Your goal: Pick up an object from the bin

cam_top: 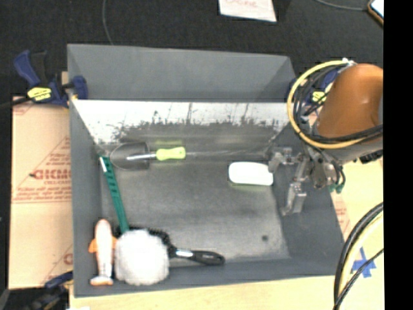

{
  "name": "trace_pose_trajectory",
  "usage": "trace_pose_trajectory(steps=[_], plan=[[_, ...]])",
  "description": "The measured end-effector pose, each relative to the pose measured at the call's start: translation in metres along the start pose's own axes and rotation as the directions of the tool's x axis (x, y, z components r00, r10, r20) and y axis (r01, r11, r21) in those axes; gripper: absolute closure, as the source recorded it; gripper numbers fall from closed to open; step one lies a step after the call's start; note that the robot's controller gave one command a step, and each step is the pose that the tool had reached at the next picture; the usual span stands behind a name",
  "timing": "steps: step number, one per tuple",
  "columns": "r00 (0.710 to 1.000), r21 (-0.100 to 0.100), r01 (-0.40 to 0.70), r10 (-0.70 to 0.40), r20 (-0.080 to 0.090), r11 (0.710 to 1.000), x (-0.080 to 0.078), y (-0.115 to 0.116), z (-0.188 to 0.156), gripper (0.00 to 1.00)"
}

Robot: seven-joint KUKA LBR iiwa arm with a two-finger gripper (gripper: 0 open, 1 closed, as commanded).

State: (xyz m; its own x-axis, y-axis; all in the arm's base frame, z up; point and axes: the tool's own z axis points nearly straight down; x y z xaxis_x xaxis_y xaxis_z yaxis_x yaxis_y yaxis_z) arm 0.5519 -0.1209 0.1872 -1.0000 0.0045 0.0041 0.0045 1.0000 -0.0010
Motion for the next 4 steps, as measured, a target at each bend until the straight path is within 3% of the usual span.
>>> trace_pose_trajectory(steps=[1, 2, 3, 4], plan=[[1.000, 0.002, 0.004, -0.004, 0.008, 1.000, -0.002, 0.000, -0.004, 0.00], [1.000, 0.003, 0.008, -0.008, 0.009, 1.000, -0.088, 0.001, 0.120, 0.00], [0.994, 0.004, -0.103, 0.103, 0.029, 0.995, -0.092, -0.003, 0.029, 0.00], [0.994, 0.001, -0.107, 0.107, 0.003, 0.994, -0.092, -0.018, 0.085, 0.00]])
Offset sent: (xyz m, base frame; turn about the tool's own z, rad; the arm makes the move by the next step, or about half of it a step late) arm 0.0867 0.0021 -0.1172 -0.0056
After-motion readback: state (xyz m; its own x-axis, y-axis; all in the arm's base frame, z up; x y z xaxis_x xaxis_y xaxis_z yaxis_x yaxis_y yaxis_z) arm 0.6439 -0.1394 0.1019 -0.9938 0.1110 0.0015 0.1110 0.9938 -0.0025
